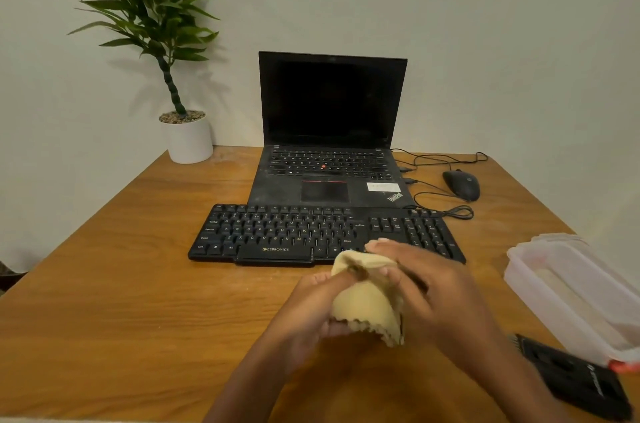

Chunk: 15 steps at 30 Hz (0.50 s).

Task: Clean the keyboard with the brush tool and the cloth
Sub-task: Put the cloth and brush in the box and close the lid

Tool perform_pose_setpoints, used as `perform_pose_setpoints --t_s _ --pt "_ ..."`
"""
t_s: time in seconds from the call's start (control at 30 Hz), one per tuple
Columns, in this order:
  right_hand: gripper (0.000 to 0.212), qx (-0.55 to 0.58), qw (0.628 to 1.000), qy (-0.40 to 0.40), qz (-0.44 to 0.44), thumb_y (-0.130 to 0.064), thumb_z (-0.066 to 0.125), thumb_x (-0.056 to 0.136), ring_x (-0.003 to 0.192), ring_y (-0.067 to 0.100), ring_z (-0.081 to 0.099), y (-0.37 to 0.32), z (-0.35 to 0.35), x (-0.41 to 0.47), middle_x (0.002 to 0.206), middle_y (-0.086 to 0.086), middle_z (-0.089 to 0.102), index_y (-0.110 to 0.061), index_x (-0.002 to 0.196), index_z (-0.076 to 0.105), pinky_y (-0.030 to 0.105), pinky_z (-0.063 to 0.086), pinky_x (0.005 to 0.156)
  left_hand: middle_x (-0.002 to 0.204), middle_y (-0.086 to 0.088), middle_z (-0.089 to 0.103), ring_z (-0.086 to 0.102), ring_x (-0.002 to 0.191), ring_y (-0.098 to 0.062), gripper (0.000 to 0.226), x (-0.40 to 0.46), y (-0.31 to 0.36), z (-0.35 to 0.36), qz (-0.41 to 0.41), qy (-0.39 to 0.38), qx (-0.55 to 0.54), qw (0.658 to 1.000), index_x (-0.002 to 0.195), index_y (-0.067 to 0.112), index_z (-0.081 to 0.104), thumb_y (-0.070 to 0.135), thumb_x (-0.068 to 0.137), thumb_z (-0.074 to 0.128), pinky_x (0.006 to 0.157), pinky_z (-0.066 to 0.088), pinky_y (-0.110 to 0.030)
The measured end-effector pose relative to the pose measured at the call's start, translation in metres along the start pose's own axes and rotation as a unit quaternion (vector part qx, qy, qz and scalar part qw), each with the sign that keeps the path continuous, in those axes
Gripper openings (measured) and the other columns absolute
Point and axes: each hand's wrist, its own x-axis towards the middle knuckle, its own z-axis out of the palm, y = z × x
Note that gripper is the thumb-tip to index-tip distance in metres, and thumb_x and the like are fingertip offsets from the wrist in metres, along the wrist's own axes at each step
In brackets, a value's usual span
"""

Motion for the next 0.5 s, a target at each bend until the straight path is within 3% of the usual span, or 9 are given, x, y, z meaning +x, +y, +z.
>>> perform_pose_setpoints --t_s 0.13,0.27,0.43,0.5 --pt "0.040 -0.080 0.995 -0.003 -0.064 -0.041 0.038 0.094 0.131 -0.001 0.037 0.006 0.030 -0.027 0.136 -0.013 0.046 -0.029 0.132 0.044 0.030 0.037 0.104 0.086 -0.013 0.074 0.069 0.072 -0.021 0.029 0.000 0.001 -0.002 -0.023 -0.007 -0.106 0.994 0.110 0.005 0.063 0.024 0.100 0.044 0.058 0.058 -0.029" --pt "0.044 -0.116 0.990 -0.018 -0.079 -0.040 0.027 0.100 0.140 0.007 0.024 0.010 0.041 -0.040 0.146 -0.006 0.036 -0.025 0.140 0.034 0.027 0.023 0.111 0.089 -0.012 0.074 0.068 0.072 -0.018 0.033 -0.001 0.000 0.000 -0.036 -0.033 -0.152 0.987 0.109 0.006 0.066 0.026 0.100 0.041 0.055 0.058 -0.027" --pt "0.048 -0.186 0.980 -0.038 -0.062 -0.041 0.021 0.099 0.138 0.016 0.027 0.008 0.043 -0.046 0.147 0.000 0.036 -0.020 0.139 0.036 0.043 0.036 0.103 0.107 -0.016 0.071 0.068 0.086 -0.022 0.052 0.001 0.000 -0.001 -0.036 -0.106 -0.163 0.980 0.117 0.005 0.067 0.046 0.093 0.044 0.066 0.058 -0.031" --pt "0.048 -0.180 0.981 -0.052 -0.056 -0.045 0.022 0.098 0.139 0.014 0.025 0.008 0.039 -0.047 0.147 -0.004 0.036 -0.025 0.138 0.039 0.041 0.036 0.102 0.104 -0.012 0.072 0.069 0.086 -0.018 0.041 0.004 -0.002 0.006 -0.006 -0.105 -0.109 0.988 0.113 0.008 0.069 0.040 0.091 0.054 0.068 0.058 -0.029"
